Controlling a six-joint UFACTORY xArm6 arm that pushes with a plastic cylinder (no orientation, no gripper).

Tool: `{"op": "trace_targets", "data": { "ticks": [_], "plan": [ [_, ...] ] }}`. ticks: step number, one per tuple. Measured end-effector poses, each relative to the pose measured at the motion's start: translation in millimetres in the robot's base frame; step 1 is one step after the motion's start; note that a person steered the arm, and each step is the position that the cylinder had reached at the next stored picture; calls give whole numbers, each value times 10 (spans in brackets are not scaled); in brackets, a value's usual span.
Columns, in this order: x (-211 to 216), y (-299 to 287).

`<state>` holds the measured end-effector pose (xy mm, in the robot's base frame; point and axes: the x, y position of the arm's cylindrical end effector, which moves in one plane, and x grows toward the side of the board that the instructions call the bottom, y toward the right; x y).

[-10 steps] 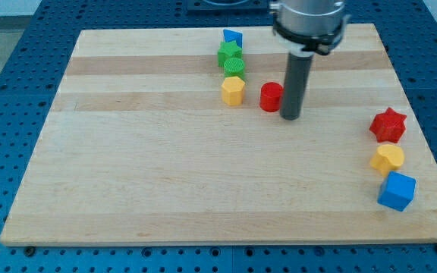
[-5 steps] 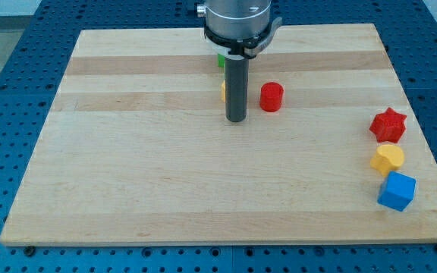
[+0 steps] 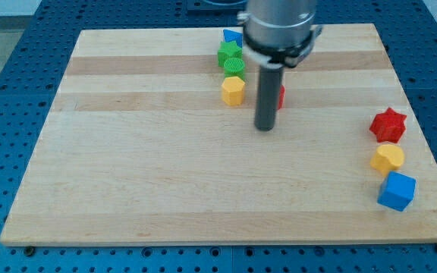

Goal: Push the hexagon into the green circle

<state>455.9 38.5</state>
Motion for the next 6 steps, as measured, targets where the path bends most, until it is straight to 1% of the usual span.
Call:
{"op": "trace_targets", "data": {
  "ticks": [1,2,4,6],
  "plan": [
    [289,-381],
    [-507,-400],
    [-671,-361],
    [-687,-164]
  ]
}}
